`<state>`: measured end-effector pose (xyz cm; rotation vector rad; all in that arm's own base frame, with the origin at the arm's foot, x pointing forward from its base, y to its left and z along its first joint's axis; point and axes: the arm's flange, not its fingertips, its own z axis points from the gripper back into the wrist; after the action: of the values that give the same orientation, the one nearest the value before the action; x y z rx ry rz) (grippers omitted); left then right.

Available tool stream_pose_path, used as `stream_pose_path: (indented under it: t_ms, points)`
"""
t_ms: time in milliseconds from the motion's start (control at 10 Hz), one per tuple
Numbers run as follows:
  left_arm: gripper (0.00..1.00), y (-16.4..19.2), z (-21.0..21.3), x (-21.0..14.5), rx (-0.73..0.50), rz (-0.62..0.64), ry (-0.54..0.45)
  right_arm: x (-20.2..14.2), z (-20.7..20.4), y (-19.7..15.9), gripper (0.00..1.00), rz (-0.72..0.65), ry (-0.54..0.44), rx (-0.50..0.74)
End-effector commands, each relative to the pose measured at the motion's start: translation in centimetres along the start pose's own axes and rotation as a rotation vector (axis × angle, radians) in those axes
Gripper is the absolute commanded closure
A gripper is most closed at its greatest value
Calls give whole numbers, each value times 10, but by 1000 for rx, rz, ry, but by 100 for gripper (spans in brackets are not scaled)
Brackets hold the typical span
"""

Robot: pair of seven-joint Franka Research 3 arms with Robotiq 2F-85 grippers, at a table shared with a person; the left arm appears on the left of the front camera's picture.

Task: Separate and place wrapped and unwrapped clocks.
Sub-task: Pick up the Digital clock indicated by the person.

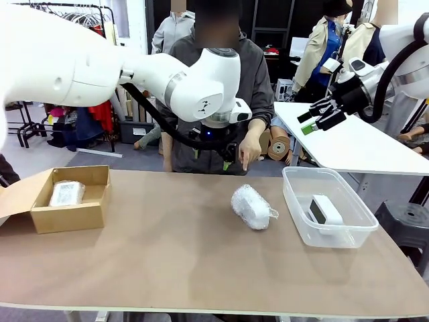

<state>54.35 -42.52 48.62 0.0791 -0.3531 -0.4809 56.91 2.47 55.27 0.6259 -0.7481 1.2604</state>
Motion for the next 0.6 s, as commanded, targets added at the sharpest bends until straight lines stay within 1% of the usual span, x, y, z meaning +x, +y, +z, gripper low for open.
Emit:
stream_pose_path:
  t_ms: [0, 500]
  points:
    - [0, 6, 5, -5, 22, -21, 5, 1, 1, 0, 0, 5, 0, 1]
    - [0, 6, 5, -5, 22, -21, 5, 1, 1, 0, 0, 5, 0, 1]
